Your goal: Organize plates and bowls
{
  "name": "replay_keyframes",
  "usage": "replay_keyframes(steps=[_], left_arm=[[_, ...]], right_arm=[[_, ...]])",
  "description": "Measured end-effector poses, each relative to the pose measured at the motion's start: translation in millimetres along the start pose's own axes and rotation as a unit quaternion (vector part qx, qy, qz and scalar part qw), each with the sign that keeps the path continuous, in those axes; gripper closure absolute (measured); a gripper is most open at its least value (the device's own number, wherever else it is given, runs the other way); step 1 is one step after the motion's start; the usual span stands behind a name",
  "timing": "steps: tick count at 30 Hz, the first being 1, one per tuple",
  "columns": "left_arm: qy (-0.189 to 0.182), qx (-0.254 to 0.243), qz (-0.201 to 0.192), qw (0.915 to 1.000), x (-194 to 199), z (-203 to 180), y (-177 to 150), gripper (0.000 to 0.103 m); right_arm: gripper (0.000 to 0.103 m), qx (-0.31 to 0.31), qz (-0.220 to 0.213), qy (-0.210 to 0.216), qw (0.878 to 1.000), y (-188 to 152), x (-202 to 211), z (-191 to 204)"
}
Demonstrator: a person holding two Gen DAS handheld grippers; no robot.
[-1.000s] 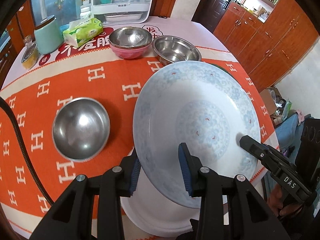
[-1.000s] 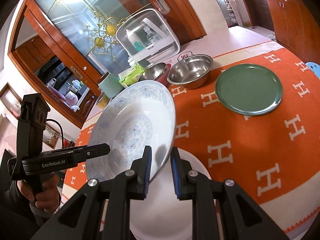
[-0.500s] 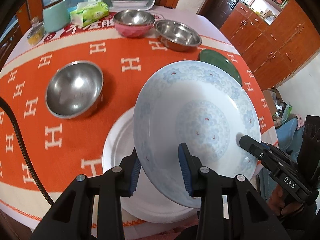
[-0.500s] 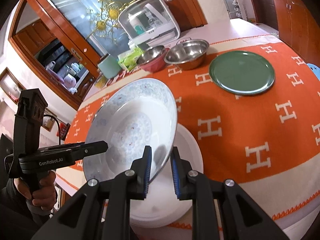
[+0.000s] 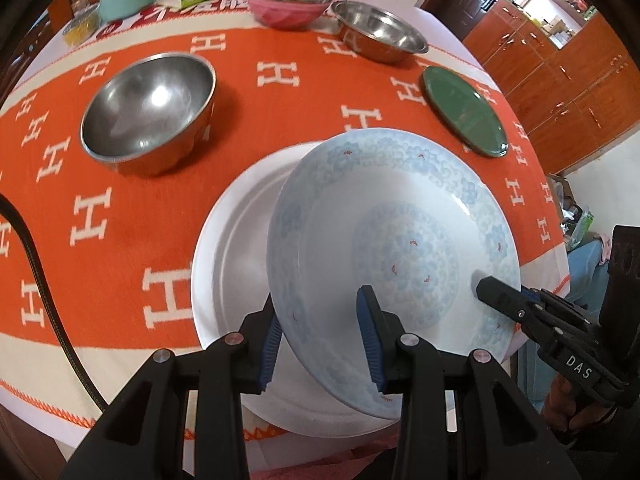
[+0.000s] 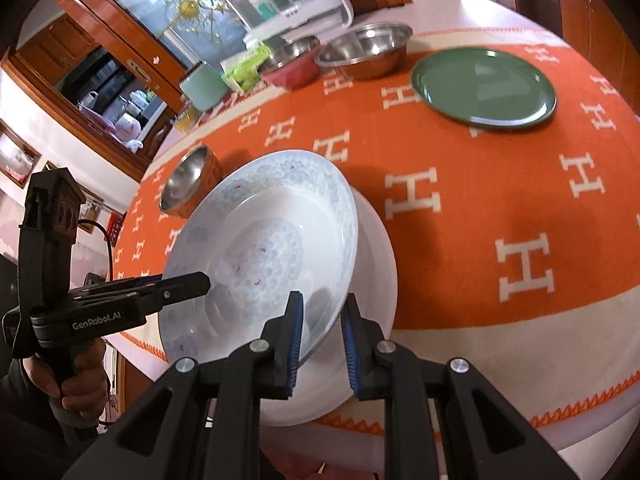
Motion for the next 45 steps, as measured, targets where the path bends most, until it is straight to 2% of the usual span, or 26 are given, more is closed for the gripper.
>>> replay_keyframes(steps=[10,21,24,34,37,38,42,45], left_arm=[[0.022,0.035,0.02,0.999,-21.1,15.6,-16.6,0.068],[0.058,0.06,0.013,0.9964,-23.9,30.2,-18.6,0.068],[0.054,0.072,0.013,0.9959,-23.5,32.6,-18.0,0.068],[0.072,0.061,0.025,0.9952,-20.7,31.3,-18.1,0.066],[0.073,0.057,0.032,0.9952,-21.2,28.6,-15.6,0.062],[0.071,0.054,0.032,0.9955,-20.2,27.5,-14.4,0.057],[0.067,0.025,0.012,0.9974,-9.4,18.9,-6.5,0.046],[0.054,0.007,0.002,0.9985,0.1,13.1,-0.8,0.046]], right_arm=[[0.084,0.01,0.043,0.01,0.999,-13.9,-19.7,-2.7],[0.084,0.058,0.064,0.006,0.996,-18.9,-29.8,9.9],[0.081,0.066,0.062,0.003,0.996,-19.3,-30.1,11.8],[0.081,0.067,0.066,-0.02,0.995,-18.6,-29.5,14.4],[0.081,0.058,0.068,-0.024,0.996,-18.0,-28.8,13.7],[0.08,0.055,0.069,-0.026,0.996,-17.6,-28.6,14.0],[0.076,0.045,0.071,-0.037,0.996,-16.2,-28.3,15.9],[0.074,0.036,0.071,-0.052,0.995,-15.7,-26.6,16.7]])
Point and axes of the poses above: each gripper's, at about its wrist camera, not at the fingertips, and x roughly against the way its jaws point, z to its left, y to its top, the point moved 7 cm from there along -x, roughly the way its jaws point, and after that the axes turned 11 degrees about x, right-handed, at the moved point
